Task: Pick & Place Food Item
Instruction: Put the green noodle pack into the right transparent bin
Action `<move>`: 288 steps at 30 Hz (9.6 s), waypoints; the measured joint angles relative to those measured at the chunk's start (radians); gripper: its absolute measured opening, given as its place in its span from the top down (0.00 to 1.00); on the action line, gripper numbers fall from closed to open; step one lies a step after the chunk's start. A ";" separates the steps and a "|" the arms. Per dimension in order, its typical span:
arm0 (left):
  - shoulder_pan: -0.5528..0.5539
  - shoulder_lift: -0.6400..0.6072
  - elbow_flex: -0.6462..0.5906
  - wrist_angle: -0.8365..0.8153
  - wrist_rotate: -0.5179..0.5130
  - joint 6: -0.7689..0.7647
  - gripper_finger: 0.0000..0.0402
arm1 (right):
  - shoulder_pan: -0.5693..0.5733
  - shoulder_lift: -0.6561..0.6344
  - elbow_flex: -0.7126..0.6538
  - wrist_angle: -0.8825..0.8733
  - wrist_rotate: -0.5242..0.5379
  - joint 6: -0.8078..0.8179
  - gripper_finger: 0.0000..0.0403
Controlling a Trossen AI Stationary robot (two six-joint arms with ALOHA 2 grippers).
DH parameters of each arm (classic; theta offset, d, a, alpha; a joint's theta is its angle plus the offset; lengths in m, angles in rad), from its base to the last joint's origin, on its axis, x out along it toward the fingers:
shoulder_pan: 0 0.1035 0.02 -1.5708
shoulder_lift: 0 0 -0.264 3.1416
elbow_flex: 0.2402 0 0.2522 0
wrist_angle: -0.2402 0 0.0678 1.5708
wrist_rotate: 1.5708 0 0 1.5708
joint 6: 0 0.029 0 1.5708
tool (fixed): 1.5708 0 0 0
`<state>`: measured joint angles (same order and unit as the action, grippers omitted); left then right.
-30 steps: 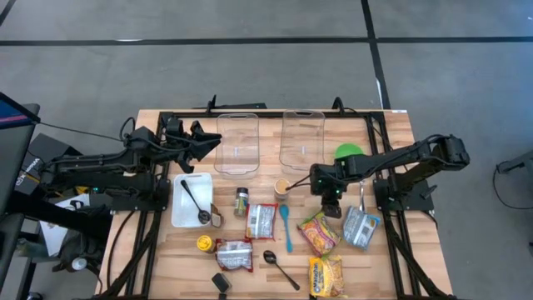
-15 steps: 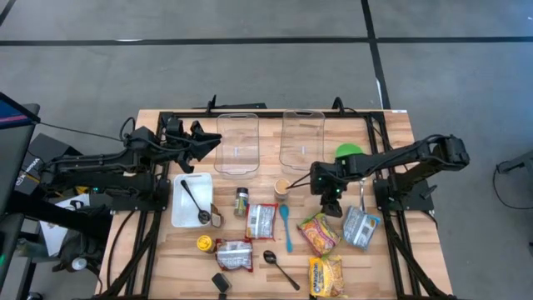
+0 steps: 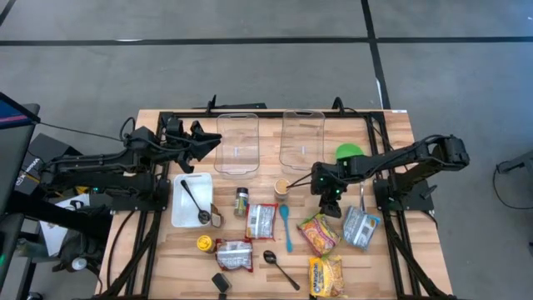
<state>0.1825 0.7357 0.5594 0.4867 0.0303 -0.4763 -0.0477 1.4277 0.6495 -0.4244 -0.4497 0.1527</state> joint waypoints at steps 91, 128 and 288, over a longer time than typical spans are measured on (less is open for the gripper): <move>0.000 0.001 0.000 0.000 0.000 0.000 0.75 | 0.089 0.006 0.000 0.010 0.108 -0.109 0.62; 0.000 0.000 0.000 0.001 0.000 0.000 0.75 | 0.087 0.109 0.048 0.014 0.084 -0.056 0.99; -0.007 0.001 0.000 0.000 0.008 0.000 0.75 | -0.600 0.279 0.996 -0.636 0.694 -0.415 1.00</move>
<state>0.1759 0.7364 0.5594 0.4870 0.0385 -0.4762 -0.6472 1.7069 1.6455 -1.0603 0.2443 -0.2624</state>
